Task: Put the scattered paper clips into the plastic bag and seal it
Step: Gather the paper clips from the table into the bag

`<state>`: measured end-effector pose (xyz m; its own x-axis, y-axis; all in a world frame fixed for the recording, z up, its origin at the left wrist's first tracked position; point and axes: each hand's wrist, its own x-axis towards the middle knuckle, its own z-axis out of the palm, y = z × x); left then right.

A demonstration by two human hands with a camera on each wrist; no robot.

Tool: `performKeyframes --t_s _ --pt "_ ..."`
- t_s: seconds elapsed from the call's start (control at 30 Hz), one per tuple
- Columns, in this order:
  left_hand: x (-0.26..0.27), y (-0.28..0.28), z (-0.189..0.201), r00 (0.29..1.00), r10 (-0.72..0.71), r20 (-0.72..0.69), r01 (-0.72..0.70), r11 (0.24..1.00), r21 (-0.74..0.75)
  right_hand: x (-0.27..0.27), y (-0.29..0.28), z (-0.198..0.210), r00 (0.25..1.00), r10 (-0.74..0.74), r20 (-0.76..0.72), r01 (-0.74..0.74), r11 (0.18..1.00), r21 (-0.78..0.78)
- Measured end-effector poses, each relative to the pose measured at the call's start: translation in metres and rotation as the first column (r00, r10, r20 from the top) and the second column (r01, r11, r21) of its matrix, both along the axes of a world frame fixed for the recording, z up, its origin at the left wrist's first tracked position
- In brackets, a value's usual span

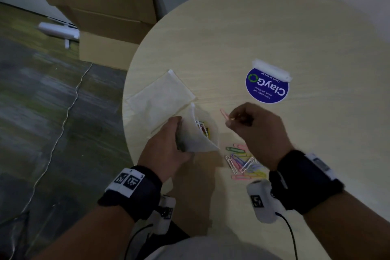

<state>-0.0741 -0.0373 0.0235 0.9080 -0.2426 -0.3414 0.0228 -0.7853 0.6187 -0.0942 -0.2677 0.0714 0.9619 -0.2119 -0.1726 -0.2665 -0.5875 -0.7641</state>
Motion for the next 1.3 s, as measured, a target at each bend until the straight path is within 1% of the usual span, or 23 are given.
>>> performKeyframes --t_s 0.03,0.1,0.2,0.27,0.3,0.37,0.43,0.47,0.5,0.53,0.57,0.63,0.67,0.73,0.8,0.9,1.07,1.2,1.3 --pt "0.001 -0.003 0.000 1.000 0.001 0.003 -0.001 1.000 0.004 0.002 0.001 0.012 1.000 -0.021 0.004 0.021 0.998 0.055" --pt "0.003 -0.010 0.001 1.000 0.001 0.005 -0.001 1.000 0.008 0.008 0.007 0.027 1.000 0.015 0.011 -0.017 0.994 0.104" --pt "0.005 -0.016 0.001 1.000 -0.007 0.013 0.007 1.000 0.017 0.013 0.019 0.034 0.994 0.111 -0.015 -0.109 0.990 0.083" --pt "0.005 -0.017 0.000 1.000 -0.008 0.022 0.008 1.000 0.020 0.012 0.021 0.034 0.989 0.146 -0.017 -0.145 0.988 0.062" --pt "0.004 -0.017 0.000 1.000 -0.004 0.022 0.004 1.000 0.016 0.010 0.018 0.035 0.991 0.132 0.000 -0.132 0.989 0.063" --pt "0.003 -0.014 -0.002 1.000 0.002 0.017 -0.002 1.000 0.002 0.006 0.003 0.034 0.998 0.051 0.022 -0.053 0.992 0.115" --pt "0.002 -0.012 -0.003 1.000 0.005 0.025 -0.004 1.000 -0.029 -0.004 -0.021 0.022 0.999 -0.024 -0.026 0.027 0.991 0.128" --pt "0.001 -0.011 -0.003 1.000 0.008 0.027 -0.007 0.999 -0.045 -0.011 -0.033 0.011 0.996 -0.046 -0.077 0.052 0.996 0.072" --pt "0.000 -0.009 -0.003 0.999 0.011 0.031 -0.009 0.998 -0.059 -0.021 -0.042 -0.001 0.989 -0.050 -0.139 0.047 0.998 -0.029" --pt "0.000 -0.008 -0.003 0.999 0.013 0.038 -0.011 0.998 -0.068 -0.031 -0.048 -0.013 0.975 -0.029 -0.219 -0.004 0.988 -0.152" --pt "-0.001 -0.008 -0.003 0.999 0.014 0.045 -0.010 0.997 -0.074 -0.044 -0.049 -0.024 0.949 0.006 -0.314 -0.091 0.962 -0.257" --pt "-0.002 -0.007 -0.002 0.998 0.017 0.056 -0.013 0.997 -0.073 -0.065 -0.038 -0.041 0.885 0.059 -0.462 -0.254 0.893 -0.373" --pt "-0.002 -0.006 -0.002 0.998 0.016 0.058 -0.011 0.997 -0.072 -0.074 -0.030 -0.046 0.870 0.077 -0.487 -0.303 0.862 -0.406" --pt "-0.003 -0.006 -0.001 0.999 0.011 0.053 -0.007 0.997 -0.071 -0.084 -0.014 -0.054 0.880 0.132 -0.457 -0.357 0.819 -0.449" --pt "-0.003 -0.007 0.000 0.999 0.008 0.050 -0.004 0.997 -0.075 -0.084 -0.005 -0.063 0.903 0.198 -0.382 -0.367 0.819 -0.442" --pt "-0.003 -0.007 0.000 0.998 0.016 0.053 -0.012 0.997 -0.080 -0.075 0.001 -0.072 0.913 0.263 -0.312 -0.385 0.810 -0.442" --pt "-0.005 -0.007 0.001 0.999 0.031 0.038 -0.028 0.996 -0.089 -0.058 -0.002 -0.078 0.881 0.364 -0.304 -0.468 0.769 -0.435" --pt "-0.005 -0.008 0.003 0.998 0.032 0.047 -0.028 0.997 -0.077 -0.046 -0.008 -0.078 0.912 0.360 -0.194 -0.409 0.781 -0.472" --pt "-0.005 -0.009 0.004 0.999 0.030 0.046 -0.026 0.997 -0.074 -0.038 -0.015 -0.063 0.944 0.305 -0.129 -0.329 0.825 -0.459"
